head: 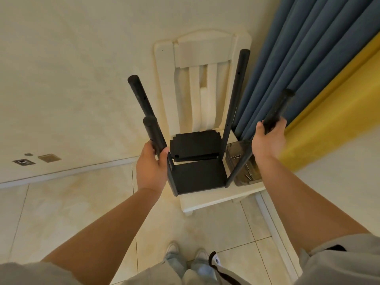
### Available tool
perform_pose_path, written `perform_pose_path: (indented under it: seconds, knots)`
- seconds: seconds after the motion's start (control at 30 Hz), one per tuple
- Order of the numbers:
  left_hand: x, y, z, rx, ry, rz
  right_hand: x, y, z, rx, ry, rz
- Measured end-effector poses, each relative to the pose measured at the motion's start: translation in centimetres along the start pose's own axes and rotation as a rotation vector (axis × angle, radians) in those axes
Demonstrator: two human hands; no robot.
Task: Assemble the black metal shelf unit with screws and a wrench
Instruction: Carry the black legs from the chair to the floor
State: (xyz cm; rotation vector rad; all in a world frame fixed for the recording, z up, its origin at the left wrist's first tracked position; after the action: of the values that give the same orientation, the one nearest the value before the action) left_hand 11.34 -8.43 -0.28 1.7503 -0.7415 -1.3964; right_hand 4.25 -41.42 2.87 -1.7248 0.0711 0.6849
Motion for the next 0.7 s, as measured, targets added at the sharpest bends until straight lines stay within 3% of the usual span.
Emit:
perform_pose_path:
  seconds: [0.13, 0.37, 0.7]
  knots:
    - [-0.6, 2.1, -0.4, 0.003, 0.02, 0.014, 0.0, -1.8, 0.7, -0.043, -0.014, 0.009]
    - [-4.0, 2.0, -2.8, -0.068, 0.057, 0.018, 0.2, -5.6, 1.3, -0.244, -0.194, 0.178]
    - [-13.5, -1.0, -5.4, -0.121, 0.164, 0.022, 4.5, -12.1, 8.9, -0.463, -0.385, 0.153]
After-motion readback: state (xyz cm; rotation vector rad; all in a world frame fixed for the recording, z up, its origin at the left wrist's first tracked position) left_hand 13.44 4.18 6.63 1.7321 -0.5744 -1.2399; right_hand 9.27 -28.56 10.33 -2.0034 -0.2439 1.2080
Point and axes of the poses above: each hand's wrist, its own z-axis away from the middle knuckle, its own x-axis out of the palm, y = z × x, the point moved 10 cm from there along -z, towards the middle knuckle, and after that the axes turned 10 degrees about y, right-handed, at the moved point
